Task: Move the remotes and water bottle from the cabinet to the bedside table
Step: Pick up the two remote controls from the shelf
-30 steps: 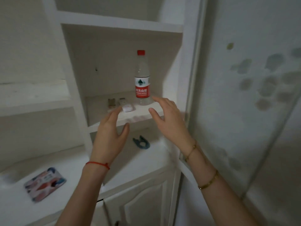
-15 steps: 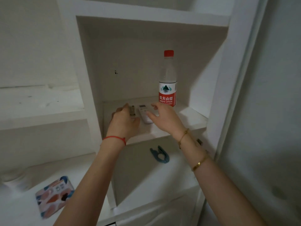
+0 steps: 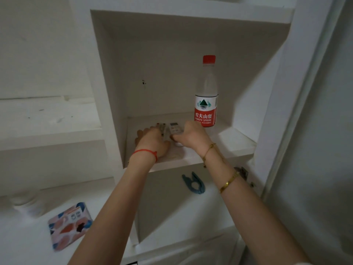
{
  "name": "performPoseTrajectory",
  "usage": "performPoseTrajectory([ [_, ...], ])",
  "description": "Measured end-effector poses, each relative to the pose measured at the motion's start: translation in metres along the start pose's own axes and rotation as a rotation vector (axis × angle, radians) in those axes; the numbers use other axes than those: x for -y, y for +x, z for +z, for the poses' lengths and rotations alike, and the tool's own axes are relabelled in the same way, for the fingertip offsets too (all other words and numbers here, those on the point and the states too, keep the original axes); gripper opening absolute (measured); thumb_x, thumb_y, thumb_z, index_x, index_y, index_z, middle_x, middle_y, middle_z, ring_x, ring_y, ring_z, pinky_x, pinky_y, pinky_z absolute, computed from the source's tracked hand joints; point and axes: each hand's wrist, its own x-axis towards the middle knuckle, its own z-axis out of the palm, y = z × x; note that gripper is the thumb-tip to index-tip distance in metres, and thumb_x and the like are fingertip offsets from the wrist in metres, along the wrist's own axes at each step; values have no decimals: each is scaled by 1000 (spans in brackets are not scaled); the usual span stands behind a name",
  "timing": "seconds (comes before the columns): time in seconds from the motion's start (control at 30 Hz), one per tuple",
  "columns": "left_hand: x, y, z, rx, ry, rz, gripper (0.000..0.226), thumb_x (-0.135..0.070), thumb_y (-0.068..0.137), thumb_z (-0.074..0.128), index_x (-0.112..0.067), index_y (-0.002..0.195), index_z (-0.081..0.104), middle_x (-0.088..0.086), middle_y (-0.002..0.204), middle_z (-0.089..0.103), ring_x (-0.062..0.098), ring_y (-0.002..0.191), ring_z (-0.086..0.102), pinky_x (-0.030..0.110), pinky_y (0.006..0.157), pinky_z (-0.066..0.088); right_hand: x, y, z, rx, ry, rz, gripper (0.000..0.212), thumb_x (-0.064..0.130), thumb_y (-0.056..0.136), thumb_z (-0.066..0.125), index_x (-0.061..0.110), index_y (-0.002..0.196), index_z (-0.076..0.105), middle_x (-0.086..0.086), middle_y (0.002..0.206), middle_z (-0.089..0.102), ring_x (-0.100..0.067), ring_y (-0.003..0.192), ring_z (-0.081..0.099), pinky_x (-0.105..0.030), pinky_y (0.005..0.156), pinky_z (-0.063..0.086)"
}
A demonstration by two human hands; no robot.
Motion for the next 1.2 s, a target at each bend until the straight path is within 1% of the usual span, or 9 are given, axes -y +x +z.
performPoseTrajectory([
  [0.07,-2,-3,1,2,4,-22,65,-42,82,60,1,129,47,25,134,48,41,125,43,38,101,36,3,0,-2,45,6,26,14,15,84,68,6,74,64,3,59,54,-8,51,48,-9,37,36],
  [0.17,-4,-11,1,-8,-19,-41,65,-40,86,59,3,132,41,27,136,39,42,127,36,37,104,33,5,-1,-1,76,31,28,21,13,88,62,7,68,59,-3,66,57,-17,63,54,-20,53,43],
  [0.27,-5,-25,-4,-25,-69,-41,53,-29,93,53,2,134,43,28,134,42,42,128,37,36,105,33,1,-6,2,10,131,-26,40,12,94,54,10,55,45,-3,57,46,-16,52,45,-23,44,33],
  [0.43,0,-40,-7,-139,-393,-42,50,-13,86,61,0,130,43,22,132,49,26,102,54,23,81,40,-1,-31,-2,19,751,126,3,16,96,55,13,97,55,-10,89,70,-10,56,52,-18,47,40],
  [0.57,2,-71,-1,-175,-763,4,67,-3,82,67,-8,141,33,9,127,55,18,102,59,27,85,47,-8,-52,1,42,1066,157,36,18,93,63,12,126,51,-4,92,78,-8,64,60,-22,56,46],
  [0.67,3,-101,5,-143,-969,20,70,-1,79,72,-10,139,37,6,120,63,14,98,64,27,86,51,-15,-74,5,65,1167,159,46,18,89,68,10,129,48,-6,95,78,-15,78,66,-28,65,49],
  [0.83,4,-154,20,-156,-998,59,58,-7,79,75,-12,131,50,6,115,69,20,102,68,33,87,56,-25,-124,13,80,1212,201,39,16,89,67,10,124,51,-6,103,77,-27,101,70,-28,69,49],
  [1.07,7,-233,51,-142,-1099,-3,46,-12,95,54,-24,138,45,-4,119,66,3,94,68,18,72,54,-49,-197,29,174,1244,234,37,12,96,56,12,133,52,-9,113,72,-16,82,64,-24,62,50],
  [1.2,16,-273,70,-103,-1123,-73,48,-6,96,48,-25,140,44,-1,120,68,18,107,66,29,82,54,-62,-234,40,248,1260,298,41,9,95,56,14,135,50,-13,124,67,-18,85,65,-21,58,52],
])
